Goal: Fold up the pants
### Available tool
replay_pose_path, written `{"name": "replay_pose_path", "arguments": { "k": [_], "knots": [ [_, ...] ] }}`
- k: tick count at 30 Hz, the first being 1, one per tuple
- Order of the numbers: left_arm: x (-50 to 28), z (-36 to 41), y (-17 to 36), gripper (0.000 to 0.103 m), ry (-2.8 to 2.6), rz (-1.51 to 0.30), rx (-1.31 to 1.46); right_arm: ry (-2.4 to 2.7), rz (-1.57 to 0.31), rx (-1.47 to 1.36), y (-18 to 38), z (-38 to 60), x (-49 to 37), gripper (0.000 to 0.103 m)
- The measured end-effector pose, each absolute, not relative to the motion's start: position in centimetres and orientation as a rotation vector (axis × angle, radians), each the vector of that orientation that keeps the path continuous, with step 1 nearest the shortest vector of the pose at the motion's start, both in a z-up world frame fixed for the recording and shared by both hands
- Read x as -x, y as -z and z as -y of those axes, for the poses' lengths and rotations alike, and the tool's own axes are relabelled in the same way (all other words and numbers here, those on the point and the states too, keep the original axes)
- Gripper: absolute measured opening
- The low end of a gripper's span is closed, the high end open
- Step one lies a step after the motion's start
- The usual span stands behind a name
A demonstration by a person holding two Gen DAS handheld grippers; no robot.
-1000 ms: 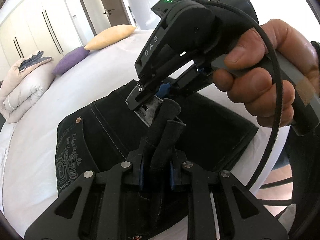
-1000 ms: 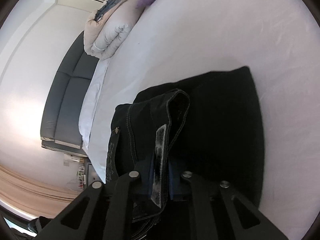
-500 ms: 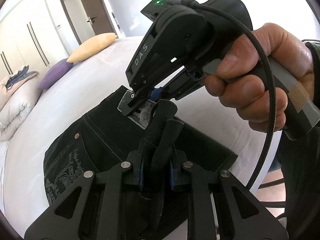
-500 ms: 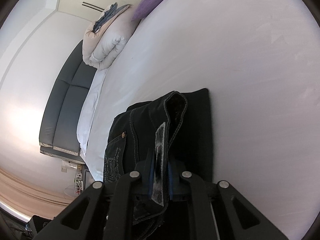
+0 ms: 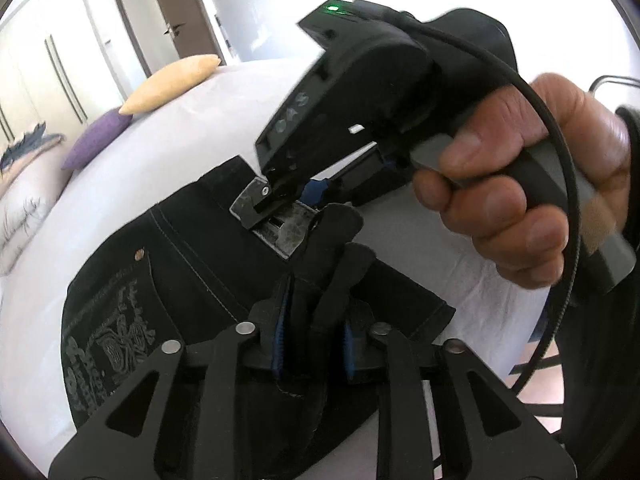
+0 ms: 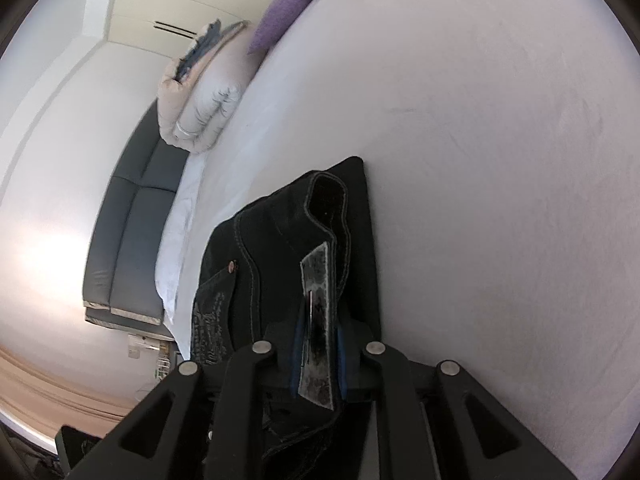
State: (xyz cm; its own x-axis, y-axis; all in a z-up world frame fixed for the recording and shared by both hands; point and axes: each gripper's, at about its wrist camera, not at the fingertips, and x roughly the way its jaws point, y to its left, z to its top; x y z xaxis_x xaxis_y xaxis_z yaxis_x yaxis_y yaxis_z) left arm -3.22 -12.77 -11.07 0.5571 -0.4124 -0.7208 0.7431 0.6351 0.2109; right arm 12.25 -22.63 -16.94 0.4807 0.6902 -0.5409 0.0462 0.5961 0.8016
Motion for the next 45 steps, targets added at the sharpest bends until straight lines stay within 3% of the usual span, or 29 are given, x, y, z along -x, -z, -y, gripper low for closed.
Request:
{"name": "replay_pose_path", "arguments": {
  "k": [2, 4, 6, 7, 9, 11, 13, 14, 15, 16, 18, 21, 24, 45],
  "knots": [
    [3.3, 11.3, 10.3, 0.031, 0.757, -0.714, -0.485, -0.464, -0.999, -0.872, 16.8, 22.7, -11.9, 0.019],
    [3.3, 9.1, 9.2, 0.061, 0.794, -0.742, -0.393, -0.456, -0.993, -0.877, 16.5, 22.9, -11.2, 0.025],
    [4.0, 6.6, 7.7, 0.073, 0.802, -0.726, -0.312, -0.434, -0.985, -0.877, 16.0, 23.2, -10.3, 0.029],
    [4.1, 5.3, 7.1, 0.073, 0.81, -0.722, -0.281, -0.417, -0.977, -0.877, 15.6, 23.5, -9.6, 0.031],
    [3.6, 2.8, 6.1, 0.073, 0.807, -0.719, -0.23, -0.365, -0.962, -0.866, 14.8, 24.0, -8.1, 0.035],
    [2.5, 0.5, 5.1, 0.073, 0.78, -0.706, -0.184, -0.356, -0.947, -0.861, 13.8, 24.0, -7.2, 0.032],
    [0.3, -1.7, 4.4, 0.073, 0.724, -0.702, -0.158, -0.382, -0.931, -0.831, 12.4, 23.2, -6.6, 0.015],
    [-1.1, -2.7, 4.3, 0.073, 0.691, -0.708, -0.146, -0.394, -0.935, -0.8, 11.8, 22.5, -6.5, 0.012],
    [-2.7, -3.6, 4.3, 0.064, 0.662, -0.727, -0.133, -0.417, -0.943, -0.771, 11.3, 21.5, -6.5, 0.01],
    [-4.6, -4.3, 4.5, 0.049, 0.633, -0.761, -0.119, -0.437, -0.95, -0.749, 11.0, 20.7, -6.5, 0.009],
    [-8.1, -5.2, 5.1, 0.032, 0.58, -0.835, -0.106, -0.443, -0.987, -0.697, 11.2, 19.0, -6.8, 0.008],
    [-12.1, -5.7, 6.6, 0.03, 0.51, -0.899, -0.134, -0.371, -1.053, -0.663, 13.0, 18.3, -6.8, 0.0],
    [-13.5, -5.9, 8.5, 0.027, 0.495, -0.946, -0.174, -0.354, -1.032, -0.707, 13.8, 19.0, -5.8, 0.0],
    [-8.6, -7.5, 10.7, 0.027, 0.453, -0.916, -0.247, -0.282, -0.963, -0.682, 12.9, 17.5, -0.9, 0.0]
  ]
}}
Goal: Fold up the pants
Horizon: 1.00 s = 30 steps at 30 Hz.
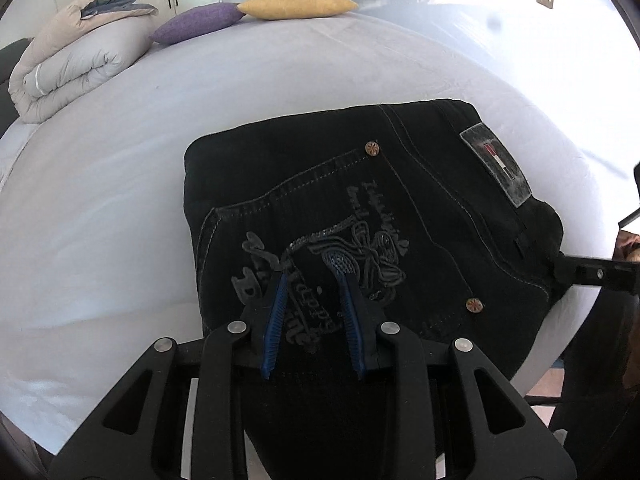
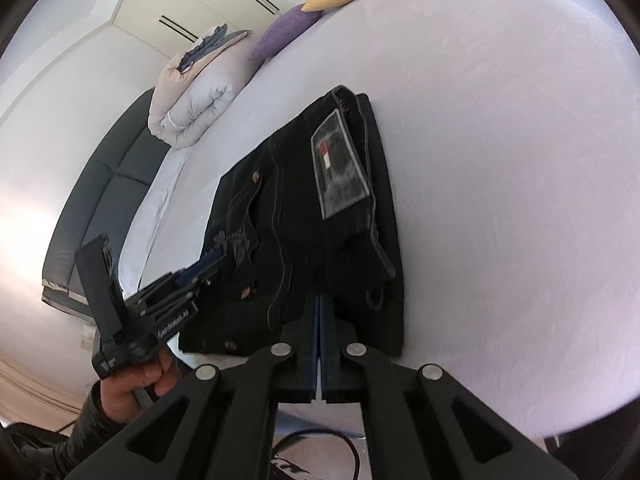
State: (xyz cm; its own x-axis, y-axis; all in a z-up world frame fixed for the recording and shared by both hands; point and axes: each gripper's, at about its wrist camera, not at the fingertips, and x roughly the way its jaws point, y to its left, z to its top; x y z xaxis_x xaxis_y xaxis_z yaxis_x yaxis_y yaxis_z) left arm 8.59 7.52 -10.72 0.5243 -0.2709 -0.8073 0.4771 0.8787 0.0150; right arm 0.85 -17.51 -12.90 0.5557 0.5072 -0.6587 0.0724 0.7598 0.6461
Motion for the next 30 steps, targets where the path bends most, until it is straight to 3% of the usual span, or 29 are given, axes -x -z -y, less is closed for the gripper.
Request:
{"name": "replay_pose_path", "arguments": {
  "k": [13, 15, 17, 19, 20, 21, 22, 23, 30],
  "knots": [
    [-4.2, -5.8, 10.6, 0.027, 0.438, -0.905, -0.252, -0.282, -1.006, -0.671, 14.3, 17.0, 0.5, 0.0],
    [-4.0, -6.1, 10.5, 0.027, 0.44, -0.905, -0.238, -0.3, -1.002, -0.665, 13.7, 17.0, 0.7, 0.005],
    [-3.7, -6.7, 9.9, 0.027, 0.444, -0.912, -0.202, -0.31, -0.982, -0.666, 12.9, 17.4, 1.1, 0.029],
    [-3.1, -7.7, 9.0, 0.028, 0.466, -0.905, -0.159, -0.31, -0.931, -0.689, 11.8, 18.5, 1.5, 0.046],
    [-2.6, -8.5, 8.3, 0.031, 0.475, -0.892, -0.126, -0.304, -0.905, -0.699, 11.3, 19.1, 1.6, 0.052],
    [-2.2, -9.2, 8.0, 0.052, 0.468, -0.884, -0.108, -0.291, -0.877, -0.705, 10.8, 19.9, 1.5, 0.053],
    [-2.0, -9.7, 7.7, 0.083, 0.461, -0.876, -0.095, -0.283, -0.866, -0.708, 10.5, 20.5, 1.3, 0.054],
    [-1.9, -10.5, 7.3, 0.091, 0.454, -0.855, -0.072, -0.277, -0.861, -0.714, 10.3, 21.2, 0.9, 0.056],
    [-5.4, -15.2, 8.3, 0.093, 0.479, -0.935, 0.136, -0.31, -0.909, -0.763, 11.2, 23.4, -3.5, 0.063]
  ]
}}
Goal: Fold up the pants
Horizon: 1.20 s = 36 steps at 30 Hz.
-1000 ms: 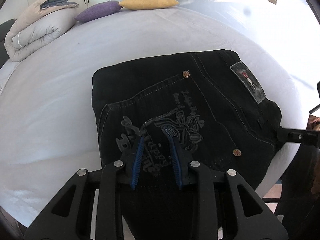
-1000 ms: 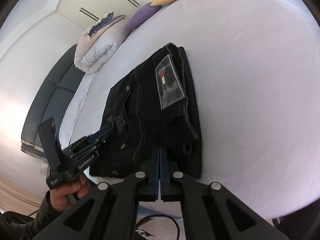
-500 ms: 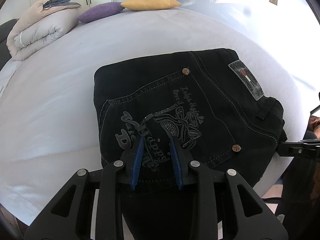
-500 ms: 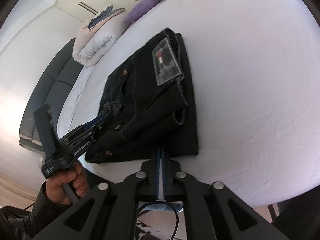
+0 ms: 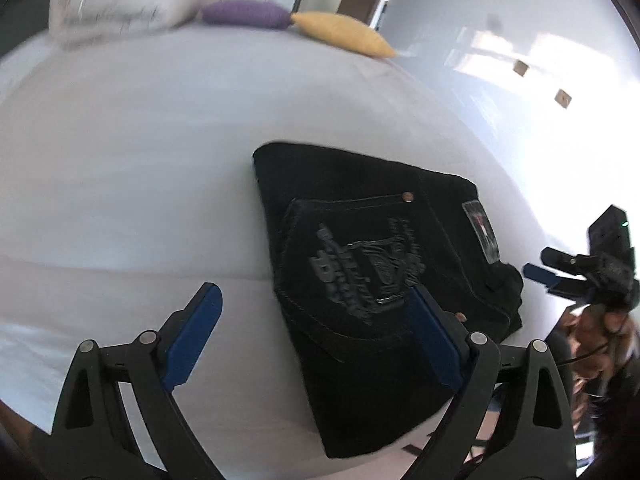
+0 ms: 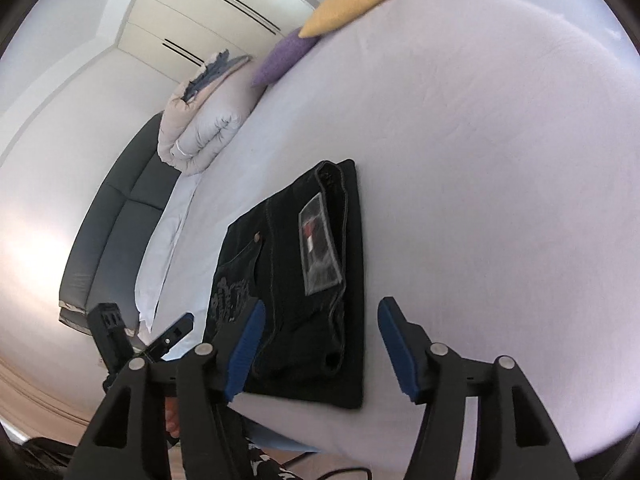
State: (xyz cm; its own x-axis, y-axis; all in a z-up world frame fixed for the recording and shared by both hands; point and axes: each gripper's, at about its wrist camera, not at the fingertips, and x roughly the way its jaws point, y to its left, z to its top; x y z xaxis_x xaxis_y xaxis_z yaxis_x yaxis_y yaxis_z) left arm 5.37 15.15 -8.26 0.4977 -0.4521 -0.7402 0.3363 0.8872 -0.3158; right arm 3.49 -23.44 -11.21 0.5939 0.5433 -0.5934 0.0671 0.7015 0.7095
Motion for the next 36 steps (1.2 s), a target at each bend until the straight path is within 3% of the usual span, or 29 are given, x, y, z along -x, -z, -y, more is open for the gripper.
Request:
{"name": "replay_pose_path", "arguments": {
  "k": [6, 12, 13, 16, 22, 25, 31, 36],
  "knots": [
    [-9.0, -15.3, 10.6, 0.093, 0.564, -1.049, 0.246, -0.321, -1.051, -0.776, 13.9, 23.1, -8.3, 0.065],
    [-12.0, -12.4, 12.0, 0.092, 0.581, -1.117, 0.173, -0.356, -1.108, -0.76, 14.6, 21.2, -11.9, 0.065],
    [-12.3, -12.1, 12.1, 0.084, 0.585, -1.121, 0.163, -0.366, -1.116, -0.752, 14.8, 20.7, -12.5, 0.064],
    [-13.3, -11.0, 12.2, 0.062, 0.582, -1.128, 0.134, -0.359, -1.135, -0.736, 15.3, 20.0, -13.6, 0.041],
    [-13.4, -10.0, 10.4, 0.027, 0.56, -1.092, 0.114, -0.346, -1.08, -0.651, 13.3, 19.0, -12.7, 0.019],
    [-13.5, -9.3, 7.9, 0.022, 0.584, -1.043, 0.103, -0.37, -1.03, -0.614, 10.7, 18.7, -12.7, 0.018],
    [-17.1, -7.1, 2.9, 0.022, 0.611, -0.925, 0.038, -0.389, -0.922, -0.582, 5.8, 20.7, -15.0, 0.018],
    [-22.7, -5.2, 3.1, 0.022, 0.619, -0.916, 0.018, -0.373, -0.901, -0.609, 5.9, 23.7, -19.5, 0.018]
  ]
}}
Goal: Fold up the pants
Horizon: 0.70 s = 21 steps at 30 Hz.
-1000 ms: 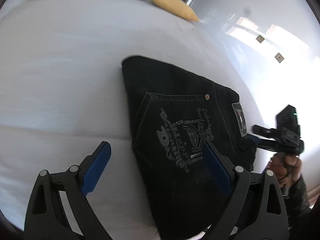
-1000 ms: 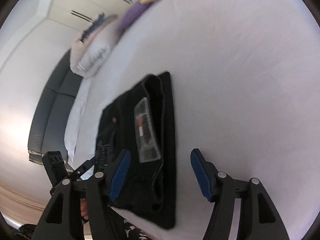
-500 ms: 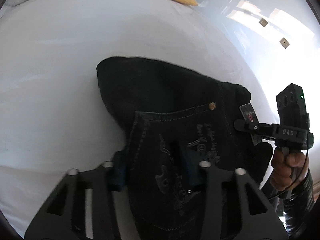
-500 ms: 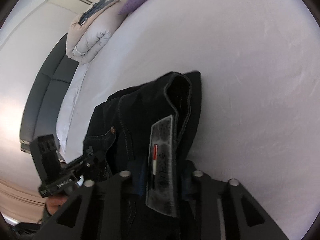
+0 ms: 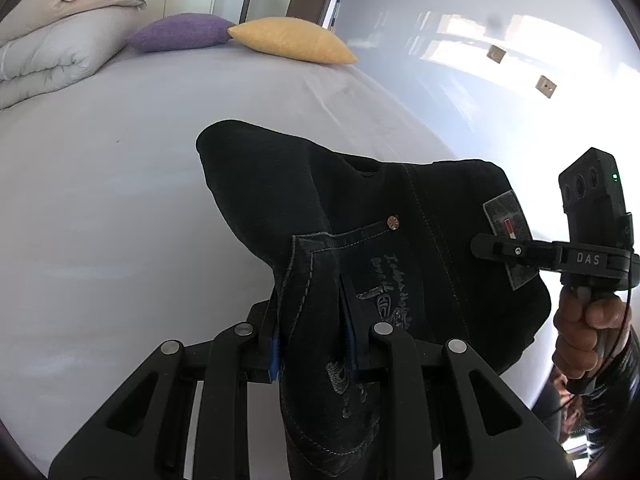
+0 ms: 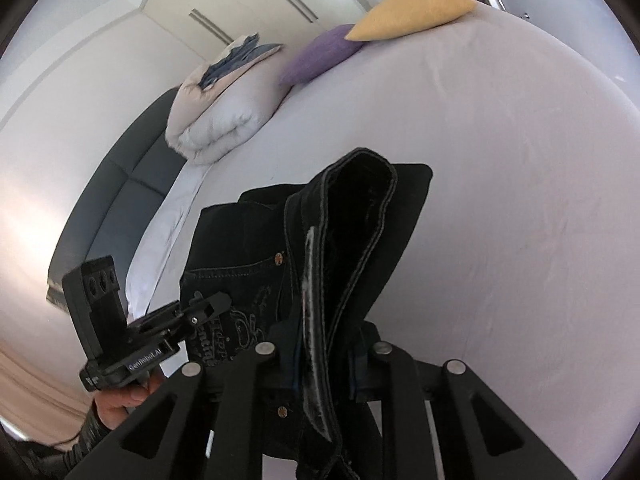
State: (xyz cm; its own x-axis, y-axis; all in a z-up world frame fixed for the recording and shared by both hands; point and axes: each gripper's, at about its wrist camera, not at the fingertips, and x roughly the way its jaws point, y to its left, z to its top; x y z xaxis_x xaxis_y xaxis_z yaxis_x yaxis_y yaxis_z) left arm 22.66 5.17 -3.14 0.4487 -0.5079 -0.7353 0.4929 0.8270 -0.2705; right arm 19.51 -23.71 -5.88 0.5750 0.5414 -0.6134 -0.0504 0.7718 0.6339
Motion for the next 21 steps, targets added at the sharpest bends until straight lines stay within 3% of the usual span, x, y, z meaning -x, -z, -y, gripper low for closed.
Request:
{"name": "replay_pose_path", "arguments": {
  "k": [5, 6, 7, 9, 15, 18, 21],
  "knots": [
    [-28.3, -4.1, 8.1, 0.022, 0.588, -1.013, 0.044, -0.306, -0.99, -0.697, 11.7, 26.7, -23.7, 0.019],
    [-28.9, -4.3, 9.1, 0.024, 0.579, -1.028, 0.038, -0.285, -1.018, -0.706, 13.1, 27.1, -24.1, 0.021],
    [-29.3, -4.5, 9.7, 0.028, 0.576, -1.031, 0.039, -0.27, -1.03, -0.729, 14.5, 27.6, -24.2, 0.031],
    [-29.4, -4.7, 10.3, 0.036, 0.567, -1.019, 0.036, -0.293, -1.003, -0.805, 16.0, 28.6, -23.8, 0.032],
    [-29.7, -5.8, 11.1, 0.053, 0.542, -0.997, 0.053, -0.316, -0.967, -0.816, 16.3, 28.8, -23.1, 0.034],
    [-28.7, -6.2, 10.4, 0.055, 0.517, -0.963, 0.029, -0.277, -0.957, -0.803, 15.4, 28.8, -22.3, 0.042],
    [-26.1, -7.1, 8.9, 0.067, 0.468, -0.902, -0.024, -0.221, -0.92, -0.771, 14.0, 29.1, -20.6, 0.055]
  ]
}}
